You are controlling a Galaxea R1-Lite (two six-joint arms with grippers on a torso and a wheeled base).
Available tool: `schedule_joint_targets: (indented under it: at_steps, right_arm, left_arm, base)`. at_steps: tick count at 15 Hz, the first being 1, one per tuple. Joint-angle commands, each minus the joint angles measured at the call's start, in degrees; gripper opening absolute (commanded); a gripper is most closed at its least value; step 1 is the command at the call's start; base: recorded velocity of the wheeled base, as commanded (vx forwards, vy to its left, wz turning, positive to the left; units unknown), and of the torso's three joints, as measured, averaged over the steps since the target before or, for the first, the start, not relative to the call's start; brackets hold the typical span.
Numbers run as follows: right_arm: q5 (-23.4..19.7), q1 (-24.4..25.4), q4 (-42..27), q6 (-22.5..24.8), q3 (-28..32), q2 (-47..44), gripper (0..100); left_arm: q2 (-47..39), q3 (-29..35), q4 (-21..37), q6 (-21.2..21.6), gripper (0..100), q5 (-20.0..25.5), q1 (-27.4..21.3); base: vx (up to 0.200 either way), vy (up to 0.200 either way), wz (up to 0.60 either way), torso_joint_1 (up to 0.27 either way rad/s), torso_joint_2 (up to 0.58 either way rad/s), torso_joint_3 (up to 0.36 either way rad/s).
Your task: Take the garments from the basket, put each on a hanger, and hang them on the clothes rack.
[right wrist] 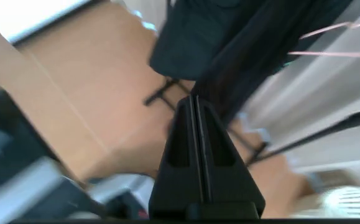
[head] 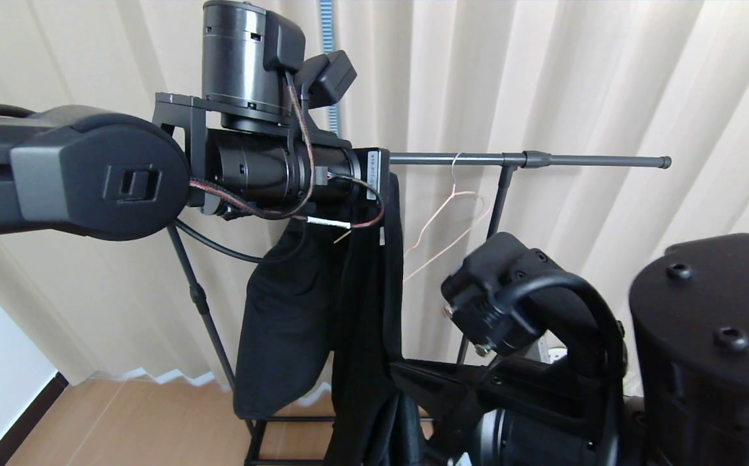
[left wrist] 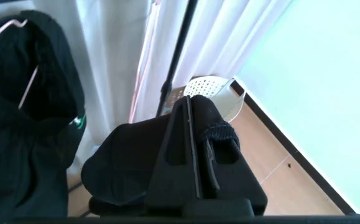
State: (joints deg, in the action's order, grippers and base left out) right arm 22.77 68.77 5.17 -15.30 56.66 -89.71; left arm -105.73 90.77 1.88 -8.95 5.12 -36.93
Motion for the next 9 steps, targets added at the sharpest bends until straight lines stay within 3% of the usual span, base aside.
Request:
schedule_joint_targets:
  at_steps: [1, 4, 6, 8, 9]
  right_arm:
    - [0.1, 1.5, 1.2, -3.4, 3.4, -4.8, 0]
    - [0.8, 1.1, 3.0, -3.2, 2.8, -4.9, 0]
    - [1.4, -2.9, -0.9, 3.9, 1.3, -3.0, 0]
    - [4.1, -8.6, -1.3, 10.7, -1.2, -1.6, 0]
    - [4.3, -8.8, -1.3, 11.0, -1.2, -1.6, 0]
  left_arm:
    - [-0.5, 0.9, 0.1, 0.0, 0, 0.1, -0.3]
    - [0.3, 0.2, 0.3, 0.0, 0, -0.2, -0.2]
    - [0.4, 0.2, 1.5, 0.8, 0, -0.5, 0.1]
    - [1.9, 0.6, 7.5, 4.4, 0, -0.6, 1.7]
    - [2.0, 0.7, 7.8, 4.6, 0, -0.6, 1.7]
  base:
    - [0.000, 0.000, 0.00, 0.000, 0.00, 0.000]
    - [0.000, 0.000, 0.00, 0.000, 0.00, 0.000]
    - [0.000, 0.000, 0.00, 0.000, 0.00, 0.000]
    - [0.000, 0.000, 0.00, 0.000, 0.00, 0.000]
    - [0.000, 0.000, 0.00, 0.000, 0.00, 0.000]
